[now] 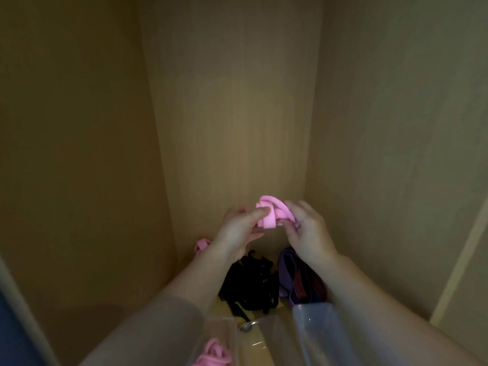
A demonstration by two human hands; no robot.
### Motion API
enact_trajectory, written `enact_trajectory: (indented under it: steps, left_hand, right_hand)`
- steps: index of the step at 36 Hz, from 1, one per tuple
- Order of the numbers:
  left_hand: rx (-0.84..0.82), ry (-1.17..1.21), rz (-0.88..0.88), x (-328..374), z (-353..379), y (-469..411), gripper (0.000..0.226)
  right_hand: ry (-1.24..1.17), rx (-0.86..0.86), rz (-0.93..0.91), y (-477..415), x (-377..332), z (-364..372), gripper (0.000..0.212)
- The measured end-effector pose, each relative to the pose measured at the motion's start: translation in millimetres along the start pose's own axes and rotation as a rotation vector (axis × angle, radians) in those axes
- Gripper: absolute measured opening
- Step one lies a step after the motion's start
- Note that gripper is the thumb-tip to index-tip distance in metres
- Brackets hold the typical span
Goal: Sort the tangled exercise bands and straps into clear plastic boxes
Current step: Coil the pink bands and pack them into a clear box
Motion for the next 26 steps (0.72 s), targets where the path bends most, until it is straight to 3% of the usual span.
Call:
enact_trajectory:
  steps: [6,13,17,26]
  left_hand:
    - [-0.288,-0.016,-0.065,9,-2,8,0.029]
    - [-0.084,0.088,0.057,-2,-5,7,0.018]
    - [0.008,0.116,0.04,-15,-6,7,0.021]
    - [0.065,0.205,0.012,-21,-2,6,0.029]
  right_hand:
    - [0.014,-0.035,-0.034,-2,-1,-2,0.03]
    - [-0.03,-0.047,0.072,3,0,4,0.021]
    - [-0.03,-0.039,0.11,12,0,9,0.02]
    - [-0.01,-0.013,0.174,20,9,17,0.025]
Point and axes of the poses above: each hand's wrist, its own y-axis away from the middle knuckle, its own z-axis out of the palm, x = y × z, the point moved 4 cm from there along -y, towards the middle knuckle, and after that the axes turned 15 degrees about z, right-handed, at the moved point
